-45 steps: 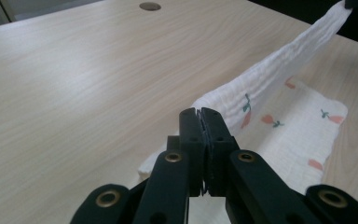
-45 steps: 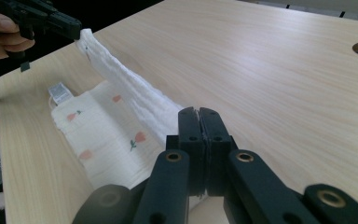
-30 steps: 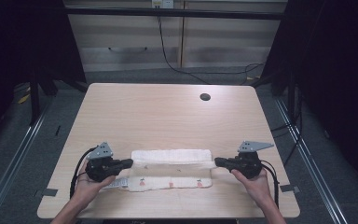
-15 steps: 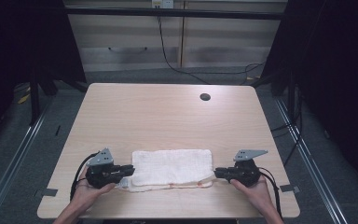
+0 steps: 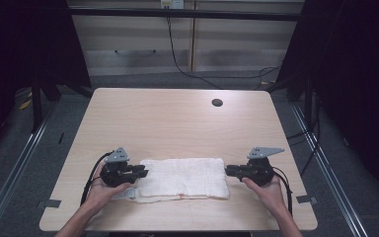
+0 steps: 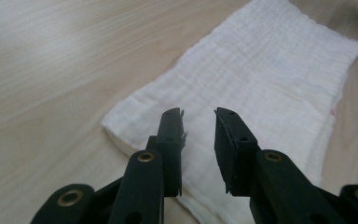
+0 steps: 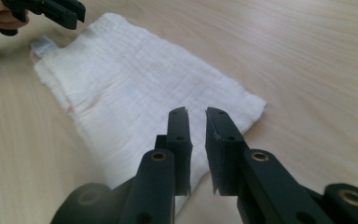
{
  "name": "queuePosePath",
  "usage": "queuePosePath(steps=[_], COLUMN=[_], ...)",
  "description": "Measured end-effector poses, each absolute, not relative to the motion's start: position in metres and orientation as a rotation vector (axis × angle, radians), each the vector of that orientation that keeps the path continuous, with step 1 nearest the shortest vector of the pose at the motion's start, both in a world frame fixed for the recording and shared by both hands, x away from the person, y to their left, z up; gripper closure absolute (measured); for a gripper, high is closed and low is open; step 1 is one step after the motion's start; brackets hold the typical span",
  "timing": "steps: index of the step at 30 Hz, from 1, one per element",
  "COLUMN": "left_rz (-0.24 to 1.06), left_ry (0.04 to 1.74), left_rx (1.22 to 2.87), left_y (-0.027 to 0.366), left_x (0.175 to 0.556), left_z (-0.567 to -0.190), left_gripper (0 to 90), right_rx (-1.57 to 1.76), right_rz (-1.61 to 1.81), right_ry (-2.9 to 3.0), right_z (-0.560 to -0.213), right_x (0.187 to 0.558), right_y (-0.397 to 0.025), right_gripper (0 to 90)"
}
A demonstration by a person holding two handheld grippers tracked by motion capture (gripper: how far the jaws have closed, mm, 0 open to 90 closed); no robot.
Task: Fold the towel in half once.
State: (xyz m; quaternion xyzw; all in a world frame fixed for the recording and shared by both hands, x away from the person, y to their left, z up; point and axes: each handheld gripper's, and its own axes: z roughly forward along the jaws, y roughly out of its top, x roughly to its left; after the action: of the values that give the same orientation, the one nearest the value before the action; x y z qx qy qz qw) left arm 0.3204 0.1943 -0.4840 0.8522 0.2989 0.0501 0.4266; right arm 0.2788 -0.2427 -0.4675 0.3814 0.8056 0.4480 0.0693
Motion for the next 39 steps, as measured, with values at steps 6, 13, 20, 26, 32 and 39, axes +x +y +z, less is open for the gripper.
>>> queuePosePath(steps=[6,13,20,26,32,39], left_rz=[0.125,0.135,0.172,0.171,0.167,0.164], left_ry=[0.796,0.797,0.787,0.784,0.786,0.783], left_rx=[2.153,2.144,2.144,2.139,2.139,2.139], left_y=[0.186,0.191,0.192,0.193,0.193,0.194], left_x=[0.333,0.334,0.332,0.331,0.332,0.333], left_z=[-0.501,-0.505,-0.506,-0.507,-0.507,-0.507], left_gripper=[73.5,74.1,74.0,74.0,74.2,74.2], right_rx=[1.151,1.184,1.166,1.176,1.204,1.190], right_rz=[1.312,1.297,1.184,1.163,1.244,1.226], right_ry=[2.420,2.436,2.488,2.501,2.443,2.479], right_z=[-0.472,-0.493,-0.502,-0.503,-0.500,-0.507], right_x=[0.314,0.343,0.341,0.332,0.336,0.343], right_y=[-0.235,-0.224,-0.215,-0.223,-0.229,-0.224], right_gripper=[86.9,88.4,87.1,87.2,77.0,69.8])
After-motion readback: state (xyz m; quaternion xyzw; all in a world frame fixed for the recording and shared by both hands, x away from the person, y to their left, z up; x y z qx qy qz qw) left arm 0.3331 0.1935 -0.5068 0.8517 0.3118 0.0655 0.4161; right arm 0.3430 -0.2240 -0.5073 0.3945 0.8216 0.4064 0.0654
